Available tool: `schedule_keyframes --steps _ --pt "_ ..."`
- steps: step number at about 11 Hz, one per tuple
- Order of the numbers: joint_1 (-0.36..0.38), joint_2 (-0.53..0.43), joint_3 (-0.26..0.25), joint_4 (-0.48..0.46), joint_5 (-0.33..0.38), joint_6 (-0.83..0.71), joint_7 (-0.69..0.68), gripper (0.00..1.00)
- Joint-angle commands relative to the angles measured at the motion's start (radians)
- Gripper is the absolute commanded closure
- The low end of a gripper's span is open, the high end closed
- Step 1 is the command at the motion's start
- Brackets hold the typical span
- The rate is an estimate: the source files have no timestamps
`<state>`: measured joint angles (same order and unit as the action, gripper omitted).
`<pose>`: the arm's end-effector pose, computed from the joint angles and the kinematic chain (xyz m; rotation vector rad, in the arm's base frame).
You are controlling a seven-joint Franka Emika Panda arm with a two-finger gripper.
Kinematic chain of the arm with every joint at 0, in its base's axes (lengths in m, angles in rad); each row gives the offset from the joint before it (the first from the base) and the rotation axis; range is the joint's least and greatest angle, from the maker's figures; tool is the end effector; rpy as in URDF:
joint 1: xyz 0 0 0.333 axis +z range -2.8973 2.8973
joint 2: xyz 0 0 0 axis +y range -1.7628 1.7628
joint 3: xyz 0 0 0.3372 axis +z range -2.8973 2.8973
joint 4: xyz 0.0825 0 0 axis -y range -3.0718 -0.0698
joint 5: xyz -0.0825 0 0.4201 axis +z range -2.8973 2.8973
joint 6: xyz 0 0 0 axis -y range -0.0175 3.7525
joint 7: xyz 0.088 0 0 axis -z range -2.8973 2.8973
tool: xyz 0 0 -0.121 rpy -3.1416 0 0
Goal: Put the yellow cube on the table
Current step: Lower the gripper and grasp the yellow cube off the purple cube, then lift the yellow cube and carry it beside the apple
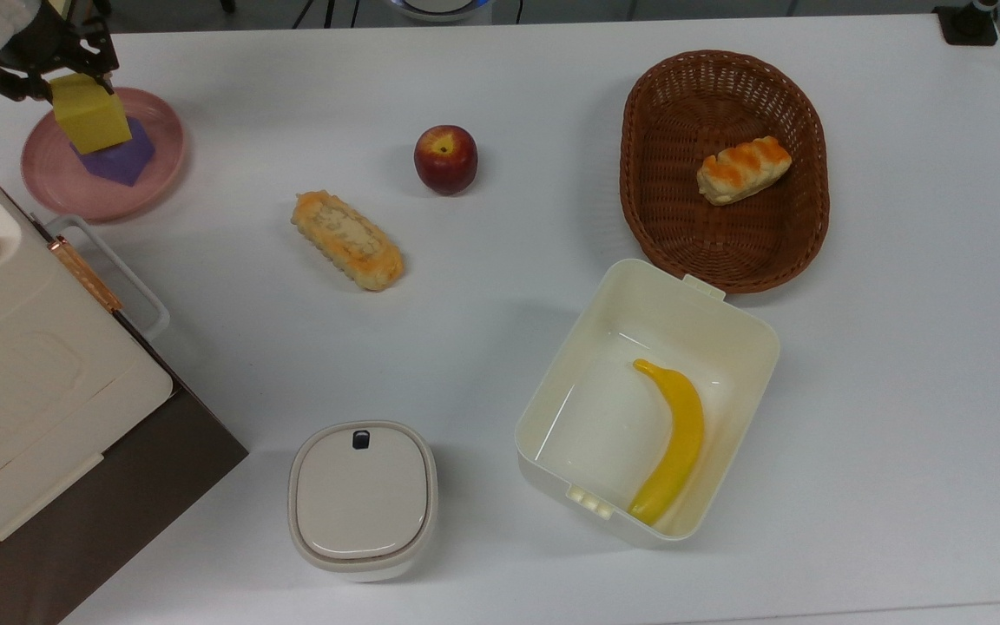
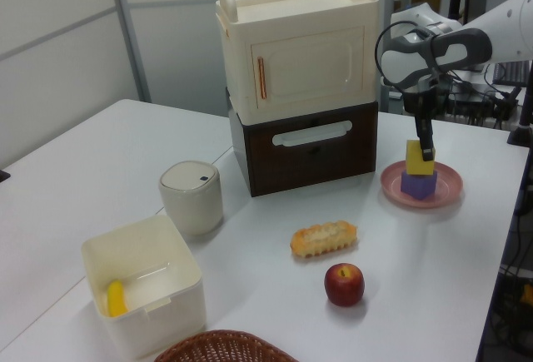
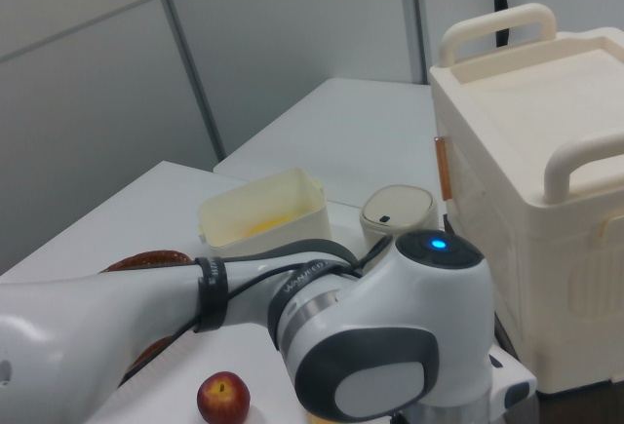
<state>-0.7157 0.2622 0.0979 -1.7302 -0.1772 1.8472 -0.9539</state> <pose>0.5214 -0.3956 0.4099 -3.0635 -0.6136 0.3149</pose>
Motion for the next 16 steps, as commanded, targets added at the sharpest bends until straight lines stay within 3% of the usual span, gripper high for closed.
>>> schedule_keyframes --steps 1,6,10,15,16 --pt "0.024 -0.075 0.003 -0.017 -0.007 -0.051 -0.008 0.49" --pt "0.221 -0.068 0.005 0.012 0.025 -0.108 0.192 0.46" --pt "0.413 -0.052 0.005 0.029 0.146 -0.045 0.481 0.45" --pt "0.648 0.032 0.003 0.029 0.145 0.11 0.846 0.42" --pt "0.68 0.052 0.003 0.029 0.136 0.131 0.907 0.35"
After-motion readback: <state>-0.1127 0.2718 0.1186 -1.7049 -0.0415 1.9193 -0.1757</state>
